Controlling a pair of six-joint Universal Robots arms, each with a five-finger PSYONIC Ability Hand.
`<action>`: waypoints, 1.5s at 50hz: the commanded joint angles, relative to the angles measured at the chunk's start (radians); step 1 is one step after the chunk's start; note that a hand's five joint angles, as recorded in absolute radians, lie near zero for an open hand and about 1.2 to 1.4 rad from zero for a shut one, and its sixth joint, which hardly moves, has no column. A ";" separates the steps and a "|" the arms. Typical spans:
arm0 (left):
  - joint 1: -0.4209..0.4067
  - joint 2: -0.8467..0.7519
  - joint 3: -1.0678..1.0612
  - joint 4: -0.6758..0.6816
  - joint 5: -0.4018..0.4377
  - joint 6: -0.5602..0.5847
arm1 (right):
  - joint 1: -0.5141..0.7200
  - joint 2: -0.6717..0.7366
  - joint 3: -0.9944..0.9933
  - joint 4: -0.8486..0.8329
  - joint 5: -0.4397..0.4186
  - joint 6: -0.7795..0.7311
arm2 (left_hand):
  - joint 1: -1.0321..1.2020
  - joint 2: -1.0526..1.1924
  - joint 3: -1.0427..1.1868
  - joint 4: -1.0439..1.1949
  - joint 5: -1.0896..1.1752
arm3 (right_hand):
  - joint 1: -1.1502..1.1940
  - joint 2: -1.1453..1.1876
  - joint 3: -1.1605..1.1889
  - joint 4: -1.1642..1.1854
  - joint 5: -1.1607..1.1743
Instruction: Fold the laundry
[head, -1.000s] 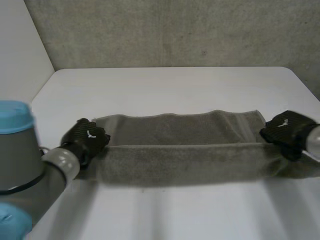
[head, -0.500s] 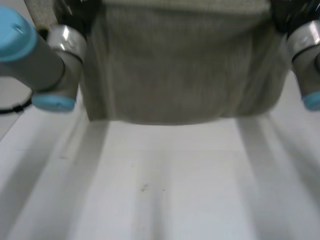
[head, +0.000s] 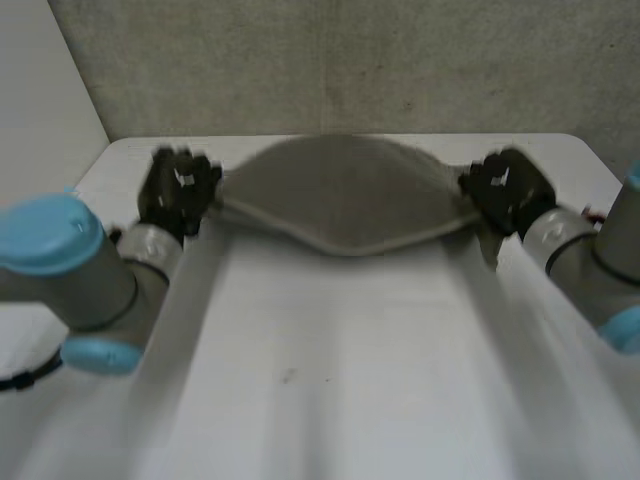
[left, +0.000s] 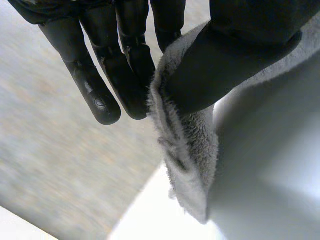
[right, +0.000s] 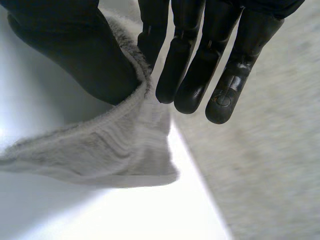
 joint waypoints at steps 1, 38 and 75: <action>0.002 -0.005 -0.164 0.001 0.010 0.008 | 0.000 0.011 0.131 0.055 -0.005 -0.042 | 0.193 0.178 0.180 0.179 0.180 | 0.421 0.219 0.205 0.204 0.220; 0.029 0.005 0.018 -0.392 -0.001 0.158 | -0.005 0.097 -0.158 0.300 0.088 -0.116 | 0.193 0.178 0.180 0.179 0.180 | 0.421 0.219 0.205 0.204 0.220; 0.002 -0.209 0.339 -0.137 -0.133 0.111 | 0.070 0.280 -0.369 -0.063 0.157 0.097 | -1.029 -1.043 -1.042 -1.043 -1.041 | -0.801 -1.003 -1.017 -1.018 -1.002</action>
